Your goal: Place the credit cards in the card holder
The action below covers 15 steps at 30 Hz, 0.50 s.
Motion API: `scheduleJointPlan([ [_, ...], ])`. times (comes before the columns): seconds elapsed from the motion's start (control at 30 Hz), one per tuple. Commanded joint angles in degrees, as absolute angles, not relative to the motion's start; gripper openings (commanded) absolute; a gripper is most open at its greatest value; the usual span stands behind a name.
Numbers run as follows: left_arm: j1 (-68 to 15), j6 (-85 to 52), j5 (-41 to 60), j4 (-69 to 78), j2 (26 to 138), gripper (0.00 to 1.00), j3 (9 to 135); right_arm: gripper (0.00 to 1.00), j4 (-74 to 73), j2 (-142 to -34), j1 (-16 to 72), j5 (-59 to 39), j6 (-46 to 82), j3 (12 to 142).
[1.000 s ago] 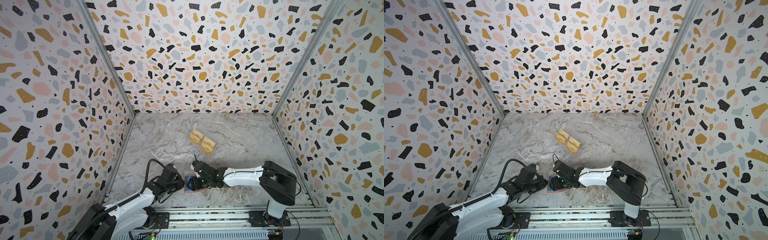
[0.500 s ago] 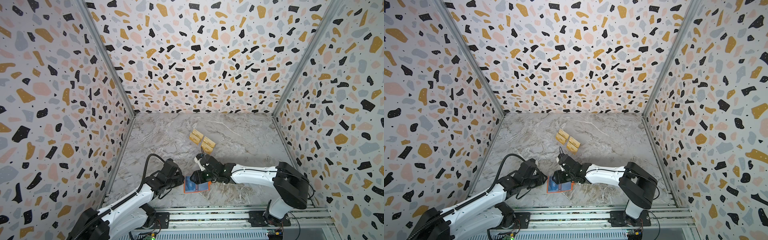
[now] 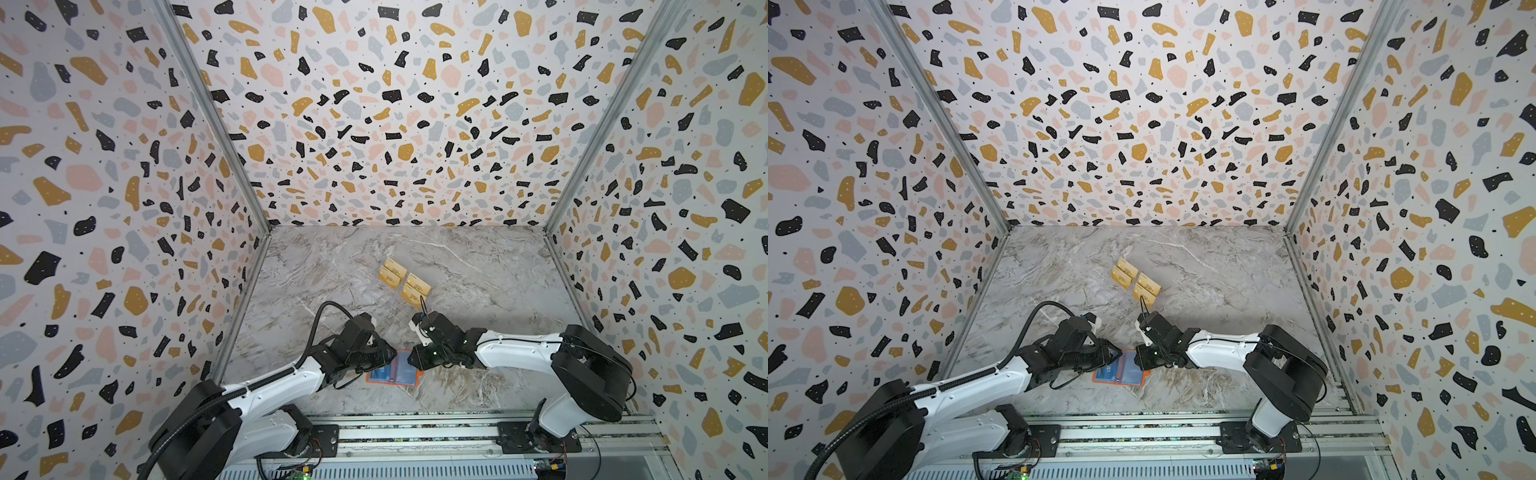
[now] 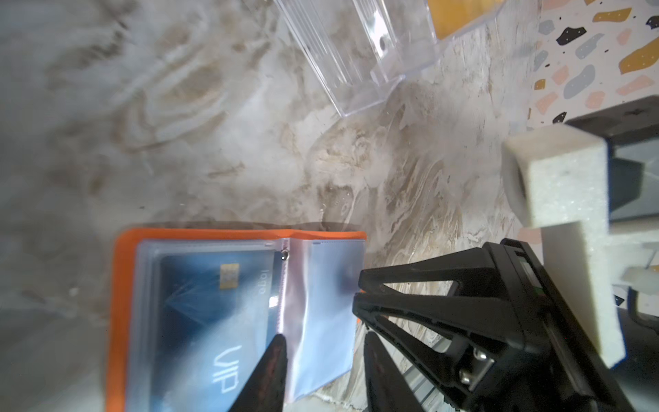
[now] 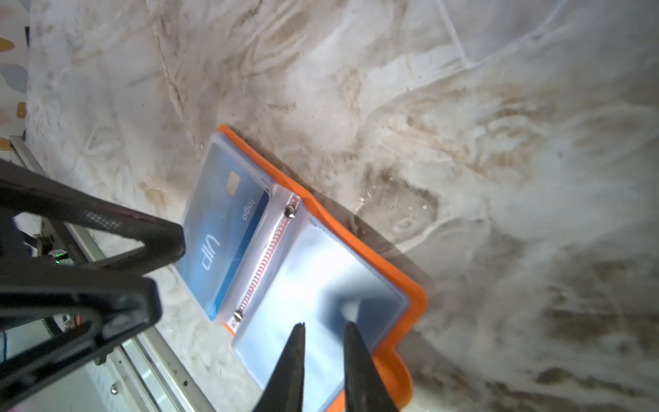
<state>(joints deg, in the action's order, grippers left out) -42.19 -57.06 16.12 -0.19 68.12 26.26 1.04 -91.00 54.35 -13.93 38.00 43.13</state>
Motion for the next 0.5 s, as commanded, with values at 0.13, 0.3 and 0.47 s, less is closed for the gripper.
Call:
scheduleJointPlan([
  [0.13, -43.2, -56.05, 20.27, 5.77, 74.51, 0.38, 29.45, 0.2, 2.18, -89.64, 54.14, -10.86, 36.58, 41.47],
  [0.3, -43.22, -51.52, 22.56, 2.91, 78.43, 0.39, 31.92, 0.19, 1.54, -90.95, 53.68, -10.37, 35.69, 41.48],
  [0.47, -43.14, -48.81, 22.93, 1.23, 79.86, 0.38, 32.27, 0.18, 1.12, -91.64, 53.49, -10.42, 35.56, 41.65],
])
